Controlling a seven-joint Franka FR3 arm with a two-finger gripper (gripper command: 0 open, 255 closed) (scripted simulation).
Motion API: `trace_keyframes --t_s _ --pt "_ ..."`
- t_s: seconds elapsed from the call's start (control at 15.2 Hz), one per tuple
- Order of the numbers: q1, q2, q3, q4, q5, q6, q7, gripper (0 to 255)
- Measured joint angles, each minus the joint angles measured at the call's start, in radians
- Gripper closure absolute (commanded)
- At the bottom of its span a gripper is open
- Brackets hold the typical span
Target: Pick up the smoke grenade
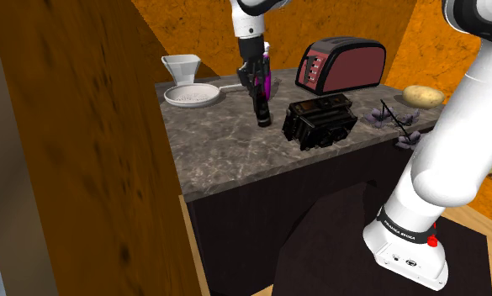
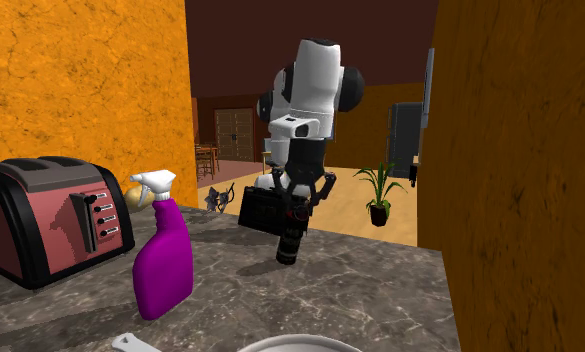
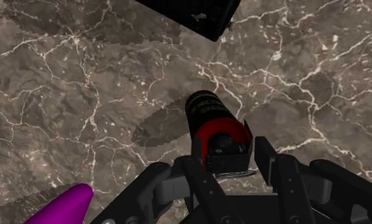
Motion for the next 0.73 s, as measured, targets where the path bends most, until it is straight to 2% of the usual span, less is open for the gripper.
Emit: trace_keyframes --t_s 0.73 --pt "0.001 0.025 0.001 0.173 -0.004 -0.150 -0.011 255"
